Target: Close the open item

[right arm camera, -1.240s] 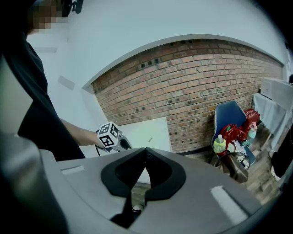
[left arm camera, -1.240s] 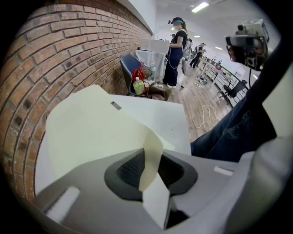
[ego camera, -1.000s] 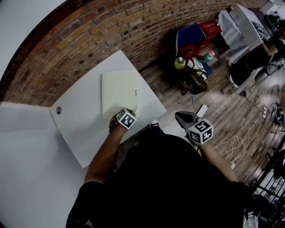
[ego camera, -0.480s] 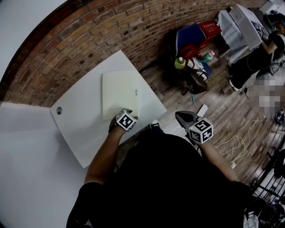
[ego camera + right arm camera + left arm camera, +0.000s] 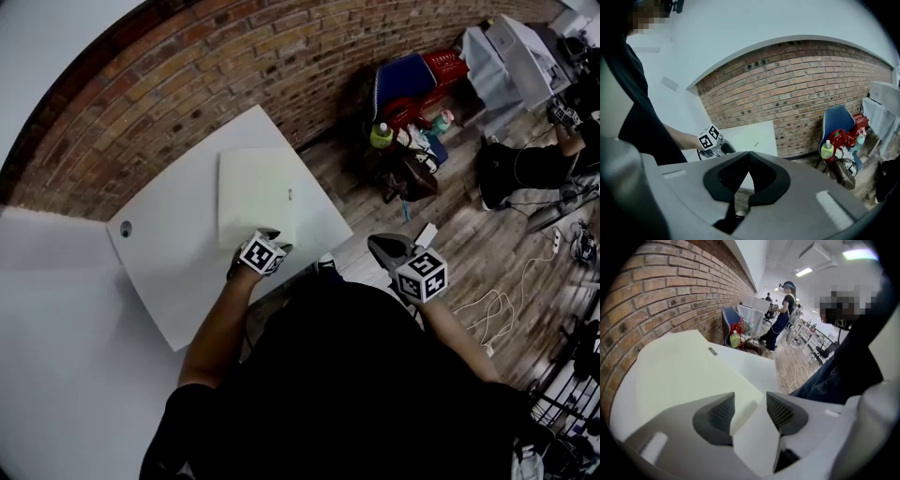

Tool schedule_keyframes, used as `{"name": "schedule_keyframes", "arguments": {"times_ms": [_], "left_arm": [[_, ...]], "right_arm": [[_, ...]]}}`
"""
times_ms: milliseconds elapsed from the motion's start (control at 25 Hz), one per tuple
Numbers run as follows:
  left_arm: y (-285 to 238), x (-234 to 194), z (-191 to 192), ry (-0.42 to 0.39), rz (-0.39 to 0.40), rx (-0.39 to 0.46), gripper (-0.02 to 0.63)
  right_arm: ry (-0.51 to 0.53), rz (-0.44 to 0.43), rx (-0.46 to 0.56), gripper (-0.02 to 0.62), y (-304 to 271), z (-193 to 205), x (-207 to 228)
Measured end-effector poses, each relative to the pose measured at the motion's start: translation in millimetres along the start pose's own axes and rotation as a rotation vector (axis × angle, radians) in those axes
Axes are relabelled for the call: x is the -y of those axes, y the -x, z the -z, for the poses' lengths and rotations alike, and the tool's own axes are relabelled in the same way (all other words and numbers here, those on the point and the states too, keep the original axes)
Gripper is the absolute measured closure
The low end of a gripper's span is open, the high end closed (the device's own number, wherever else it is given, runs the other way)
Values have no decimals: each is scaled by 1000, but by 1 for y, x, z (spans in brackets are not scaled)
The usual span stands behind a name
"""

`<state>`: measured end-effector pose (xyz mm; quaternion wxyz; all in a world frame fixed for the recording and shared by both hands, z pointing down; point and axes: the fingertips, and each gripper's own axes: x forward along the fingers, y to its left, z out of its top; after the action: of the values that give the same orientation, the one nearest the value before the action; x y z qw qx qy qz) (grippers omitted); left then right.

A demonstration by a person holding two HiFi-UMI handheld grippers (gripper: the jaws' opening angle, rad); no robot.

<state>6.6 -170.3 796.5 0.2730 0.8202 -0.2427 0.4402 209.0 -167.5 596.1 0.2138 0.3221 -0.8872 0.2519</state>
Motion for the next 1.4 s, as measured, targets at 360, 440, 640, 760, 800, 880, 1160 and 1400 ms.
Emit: {"name": "schedule_keyframes", "arguments": {"times_ms": [360, 440, 640, 760, 800, 880, 1160, 1400], "left_arm": [[26, -6, -20, -13, -60, 160, 440], [33, -9, -21, -17, -76, 177, 465], [48, -15, -14, -6, -130, 197, 535], [56, -17, -8, -2, -156, 216, 563], [59, -17, -6, -5, -165, 226, 571], [63, -17, -4, -13, -181, 249, 584], [84, -12, 4, 4, -223, 280, 603], [99, -14, 14, 60, -251, 287, 603]], "right_arm": [[15, -9, 10, 594, -2, -5, -4], [21, -14, 16, 594, -4, -8, -6], [40, -26, 26, 594, -8, -14, -11], [48, -34, 25, 594, -10, -15, -15], [51, -36, 25, 594, -10, -16, -16], [56, -40, 24, 594, -11, -15, -17], [70, -72, 20, 594, -16, -17, -27], [94, -109, 6, 594, -23, -21, -36]]}}
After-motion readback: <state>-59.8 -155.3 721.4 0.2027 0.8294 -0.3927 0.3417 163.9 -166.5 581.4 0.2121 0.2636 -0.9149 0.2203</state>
